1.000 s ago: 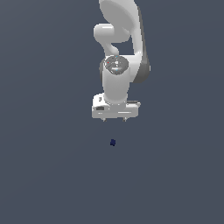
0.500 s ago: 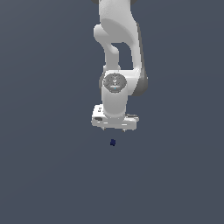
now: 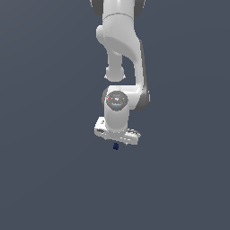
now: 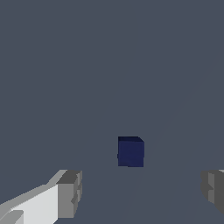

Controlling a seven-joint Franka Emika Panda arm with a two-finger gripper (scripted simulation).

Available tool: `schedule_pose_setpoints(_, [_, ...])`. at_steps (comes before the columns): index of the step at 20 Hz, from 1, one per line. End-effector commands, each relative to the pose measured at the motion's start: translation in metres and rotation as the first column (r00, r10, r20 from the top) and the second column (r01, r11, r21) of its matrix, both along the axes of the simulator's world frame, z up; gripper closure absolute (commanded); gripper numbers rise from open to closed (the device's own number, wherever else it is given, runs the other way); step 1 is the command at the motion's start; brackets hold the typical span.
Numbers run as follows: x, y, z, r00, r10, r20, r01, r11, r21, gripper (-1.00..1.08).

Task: Pick up the object and move it to a goal position.

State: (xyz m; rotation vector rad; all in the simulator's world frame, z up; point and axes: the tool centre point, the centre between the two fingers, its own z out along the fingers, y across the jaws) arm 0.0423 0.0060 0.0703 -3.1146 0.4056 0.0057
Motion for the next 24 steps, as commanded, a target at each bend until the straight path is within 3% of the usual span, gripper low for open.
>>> schedule_pose_setpoints(1, [0.003, 0.000, -0.005, 1.000, -0.018, 0.003, 0.018, 1.000, -0.001, -0.92])
schedule_pose_setpoints(23, [0.004, -0.001, -0.057, 1.000, -0.024, 0.003, 0.024, 1.000, -0.001, -0.92])
schedule_pose_setpoints(24, [0.004, -0.001, -0.057, 1.000, -0.024, 0.003, 0.024, 1.000, -0.001, 1.08])
